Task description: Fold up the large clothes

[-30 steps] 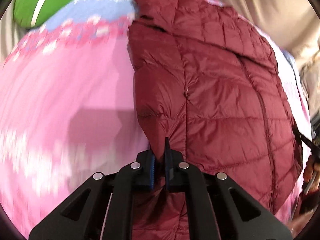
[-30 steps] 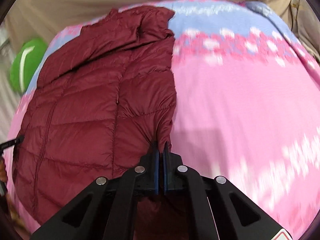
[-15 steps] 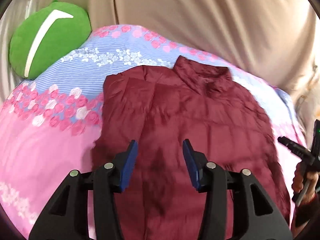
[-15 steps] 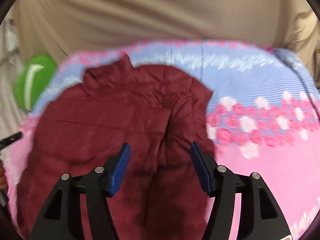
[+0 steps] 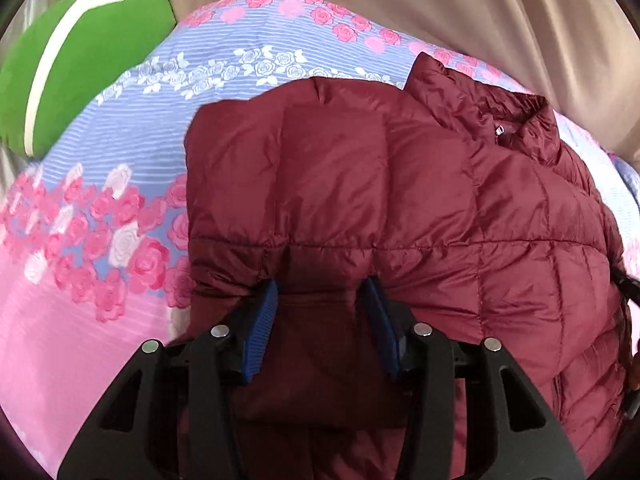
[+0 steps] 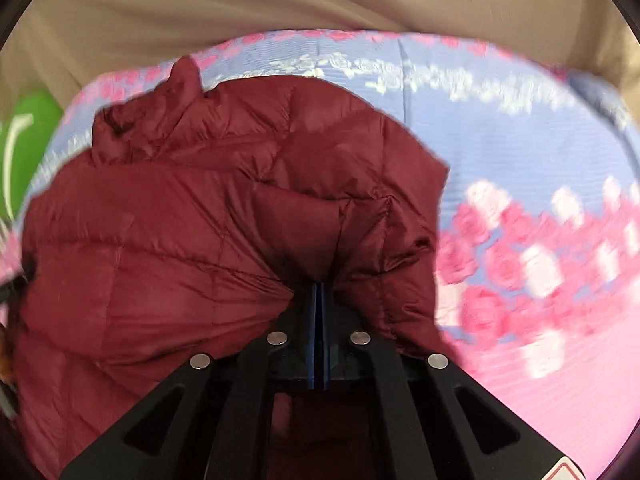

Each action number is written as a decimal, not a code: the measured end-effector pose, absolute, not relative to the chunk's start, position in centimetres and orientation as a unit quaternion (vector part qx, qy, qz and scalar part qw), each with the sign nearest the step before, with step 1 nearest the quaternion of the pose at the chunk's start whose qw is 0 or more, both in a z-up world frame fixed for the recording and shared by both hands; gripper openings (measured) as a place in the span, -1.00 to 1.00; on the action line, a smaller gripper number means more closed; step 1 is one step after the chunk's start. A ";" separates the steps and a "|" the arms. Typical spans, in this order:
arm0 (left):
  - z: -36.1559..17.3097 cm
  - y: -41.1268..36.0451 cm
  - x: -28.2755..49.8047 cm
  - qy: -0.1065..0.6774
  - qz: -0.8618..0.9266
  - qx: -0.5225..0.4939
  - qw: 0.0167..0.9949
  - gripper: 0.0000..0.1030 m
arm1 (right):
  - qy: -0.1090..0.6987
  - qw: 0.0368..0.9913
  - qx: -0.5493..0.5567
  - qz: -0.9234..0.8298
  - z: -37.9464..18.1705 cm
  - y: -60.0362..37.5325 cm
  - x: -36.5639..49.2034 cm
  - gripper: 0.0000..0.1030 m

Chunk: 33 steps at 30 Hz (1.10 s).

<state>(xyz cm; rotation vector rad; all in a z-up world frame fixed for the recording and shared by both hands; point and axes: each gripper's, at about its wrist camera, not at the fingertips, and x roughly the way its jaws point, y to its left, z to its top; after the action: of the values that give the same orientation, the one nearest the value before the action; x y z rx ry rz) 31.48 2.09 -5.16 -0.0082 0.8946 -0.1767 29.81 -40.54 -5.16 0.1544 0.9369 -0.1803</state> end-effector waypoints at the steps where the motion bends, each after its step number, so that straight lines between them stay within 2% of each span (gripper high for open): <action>1: -4.6 2.2 31.3 0.434 -0.087 -0.007 0.897 -0.18 | 0.437 0.891 0.070 -0.105 -3.7 -40.5 29.3 -0.96; 3: -2.4 2.4 30.7 0.418 -0.104 -0.018 0.902 -0.18 | 0.402 0.905 0.070 -0.118 -1.0 -40.2 28.8 -0.88; 4: -1.2 2.3 30.5 0.407 -0.112 -0.022 0.906 -0.17 | 0.384 0.913 0.074 -0.115 0.3 -39.9 28.7 -0.73; 6: 1.3 1.5 30.7 0.380 -0.127 -0.032 0.916 -0.13 | 0.371 0.921 0.094 -0.070 2.4 -38.8 29.8 -0.72; 9: 2.6 -1.2 32.9 0.374 -0.144 -0.029 0.916 -0.10 | 0.398 0.911 0.108 0.019 2.1 -35.3 34.0 -0.72; 11: 1.6 -3.0 35.5 0.388 -0.136 -0.021 0.911 -0.10 | 0.425 0.899 0.102 0.032 0.4 -33.5 37.2 -0.83; 14: -1.3 -3.7 39.0 0.403 -0.094 0.002 0.910 -0.11 | 0.443 0.891 0.095 0.028 -1.5 -33.3 39.9 -0.90; 16: -3.1 -2.8 40.8 0.414 -0.072 0.000 0.907 -0.08 | 0.442 0.892 0.096 -0.001 -2.3 -35.4 40.5 -0.99; 20: -5.0 0.2 42.1 0.411 -0.070 -0.043 0.908 -0.08 | 0.430 0.883 0.165 -0.092 -3.0 -43.8 40.0 -1.00; 22: -5.0 0.0 42.0 0.405 -0.066 -0.037 0.911 -0.08 | 0.414 0.884 0.201 -0.084 -2.1 -45.1 38.8 -0.97; 23: -4.9 -0.3 41.8 0.403 -0.061 -0.031 0.913 -0.10 | 0.402 0.893 0.190 -0.074 -1.2 -44.5 38.2 -0.75; 28: -3.2 -2.4 41.4 0.398 -0.083 -0.049 0.912 -0.10 | 0.426 0.899 0.098 0.020 -0.6 -37.2 40.3 -0.77; 30: -2.7 -3.9 41.8 0.404 -0.089 -0.041 0.910 -0.10 | 0.445 0.894 0.049 -0.014 -1.9 -35.0 43.6 -0.92; 31: -2.5 -4.2 41.7 0.401 -0.087 -0.039 0.911 -0.10 | 0.444 0.894 0.055 -0.032 -2.1 -35.1 44.5 -1.00; 33: -1.5 -4.2 41.4 0.393 -0.095 -0.042 0.914 -0.10 | 0.420 0.900 0.112 -0.044 -1.0 -36.0 44.5 -0.99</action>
<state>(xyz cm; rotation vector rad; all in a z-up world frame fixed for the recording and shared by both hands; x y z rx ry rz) 41.41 -4.17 -1.53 -0.0873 0.8101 -0.1952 44.49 -36.01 -1.03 0.2308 0.8695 -0.0912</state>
